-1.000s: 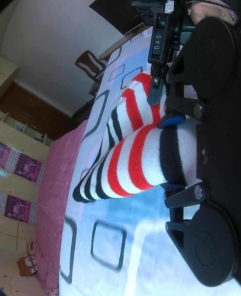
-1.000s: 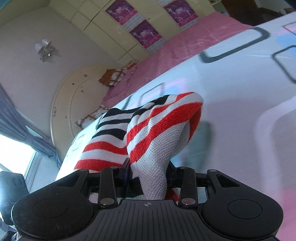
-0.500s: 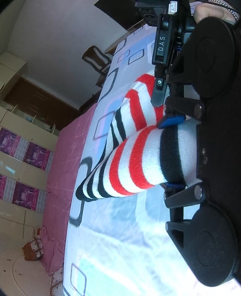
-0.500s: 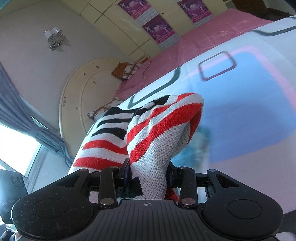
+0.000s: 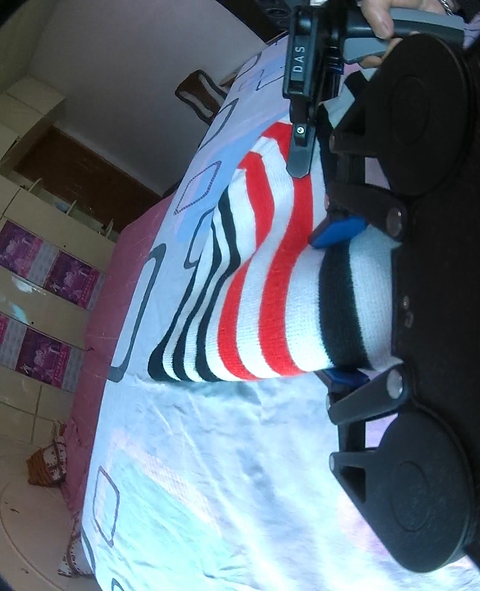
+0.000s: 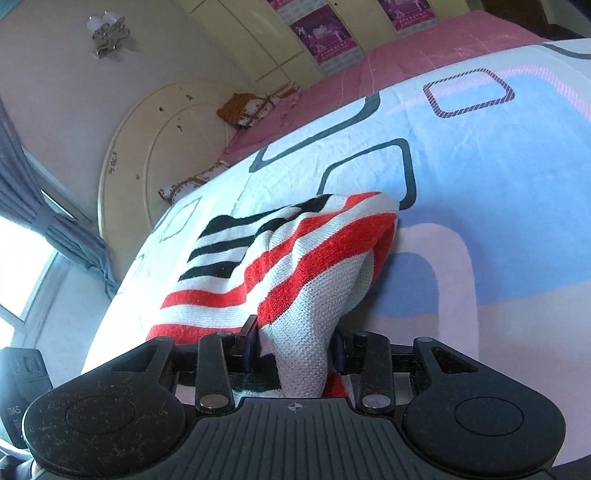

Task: Fold small clothes

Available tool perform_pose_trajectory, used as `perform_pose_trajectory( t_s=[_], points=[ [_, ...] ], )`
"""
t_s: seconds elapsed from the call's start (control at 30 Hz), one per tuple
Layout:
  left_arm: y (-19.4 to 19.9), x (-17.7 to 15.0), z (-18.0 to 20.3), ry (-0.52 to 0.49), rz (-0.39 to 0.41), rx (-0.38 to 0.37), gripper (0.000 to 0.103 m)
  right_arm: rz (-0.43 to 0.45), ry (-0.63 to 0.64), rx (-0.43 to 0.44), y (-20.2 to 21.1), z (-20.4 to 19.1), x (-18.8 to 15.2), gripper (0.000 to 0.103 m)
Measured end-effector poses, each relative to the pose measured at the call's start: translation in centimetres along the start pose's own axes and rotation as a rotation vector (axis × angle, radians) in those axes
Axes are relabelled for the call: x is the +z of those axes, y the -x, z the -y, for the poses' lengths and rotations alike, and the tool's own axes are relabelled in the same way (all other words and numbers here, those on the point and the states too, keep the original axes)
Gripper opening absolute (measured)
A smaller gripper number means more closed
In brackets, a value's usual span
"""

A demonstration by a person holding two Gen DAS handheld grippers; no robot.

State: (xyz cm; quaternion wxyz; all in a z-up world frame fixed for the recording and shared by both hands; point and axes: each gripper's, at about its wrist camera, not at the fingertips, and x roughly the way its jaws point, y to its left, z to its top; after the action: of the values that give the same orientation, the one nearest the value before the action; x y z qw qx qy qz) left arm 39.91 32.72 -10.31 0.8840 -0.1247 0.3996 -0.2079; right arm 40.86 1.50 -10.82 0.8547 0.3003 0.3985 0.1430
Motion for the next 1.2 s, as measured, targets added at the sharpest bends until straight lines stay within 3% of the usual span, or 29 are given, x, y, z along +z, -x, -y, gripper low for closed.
perform_pose_trajectory(
  t_s=[0.2,0.23,0.4,0.53,0.6,0.7,0.87,1.03,1.2],
  points=[
    [1.4,0.3,0.0,0.006,0.007,0.023,0.067,0.056,-0.042,-0.042,2.0,0.8,1.3,0.044],
    [2.2,0.2,0.3,-0.001,0.023,0.032,0.063,0.064,-0.042,-0.05,2.3,0.9,1.6,0.044],
    [5.2,0.8,1.9,-0.093,0.127,0.029,0.063,0.151,0.078,-0.116,2.8,-1.4,3.1,0.043],
    [2.6,2.5,2.9,-0.155,0.124,0.04,0.063,0.128,0.191,-0.124,-0.2,-4.3,3.5,0.043],
    [0.5,3.2,2.5,-0.141,0.091,0.049,0.061,0.107,0.224,-0.162,-2.2,-4.8,3.4,0.035],
    [-1.4,3.0,2.0,-0.145,0.062,0.07,0.061,0.083,0.231,-0.232,-4.7,-3.8,3.2,0.032],
    [-2.2,2.5,1.3,-0.155,0.063,0.074,0.065,0.097,0.212,-0.23,-5.8,-2.6,3.0,0.032],
    [0.0,2.3,2.0,-0.139,0.075,0.1,0.062,0.12,0.224,-0.213,-2.8,-3.9,2.6,0.033],
    [2.2,0.6,2.3,-0.149,0.066,0.111,0.063,0.125,0.263,-0.217,0.6,-5.2,-0.3,0.033]
  ],
)
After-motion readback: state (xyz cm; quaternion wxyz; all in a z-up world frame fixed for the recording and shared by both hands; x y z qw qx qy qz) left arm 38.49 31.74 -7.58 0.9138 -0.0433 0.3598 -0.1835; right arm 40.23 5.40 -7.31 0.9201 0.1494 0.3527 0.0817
